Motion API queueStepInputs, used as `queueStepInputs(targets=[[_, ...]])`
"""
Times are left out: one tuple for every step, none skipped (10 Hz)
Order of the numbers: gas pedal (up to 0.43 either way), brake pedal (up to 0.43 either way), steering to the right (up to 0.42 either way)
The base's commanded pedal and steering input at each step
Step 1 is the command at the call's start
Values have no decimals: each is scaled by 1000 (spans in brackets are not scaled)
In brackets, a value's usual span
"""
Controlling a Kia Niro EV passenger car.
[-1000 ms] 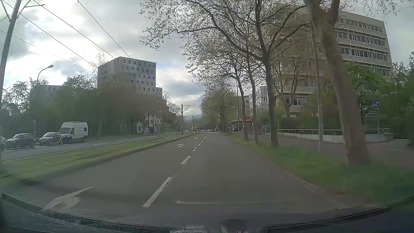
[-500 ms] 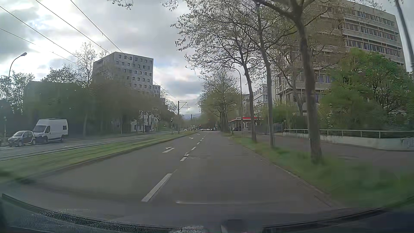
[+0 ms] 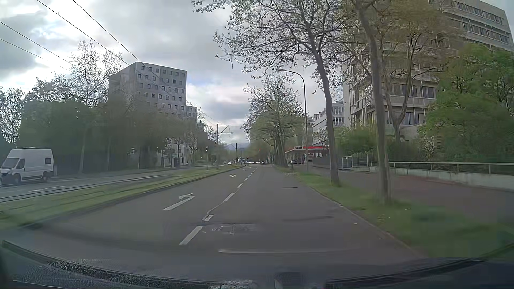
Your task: Follow the waypoints while adhering to traffic rules and regulations
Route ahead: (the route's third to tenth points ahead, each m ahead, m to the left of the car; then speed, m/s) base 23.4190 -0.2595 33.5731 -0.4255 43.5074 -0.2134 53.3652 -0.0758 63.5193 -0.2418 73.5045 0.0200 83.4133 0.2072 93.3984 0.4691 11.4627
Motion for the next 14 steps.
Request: queueStepInputs(targets=[[79, 0, 1], [79, 0, 1], [79, 0, 1], [79, 0, 1], [79, 0, 1], [79, 0, 1], [79, 0, 1], [79, 0, 3], [79, 0, 4], [79, 0, 4], [79, 0, 4], [79, 0, 3], [67, 0, 3], [67, 0, 3]])
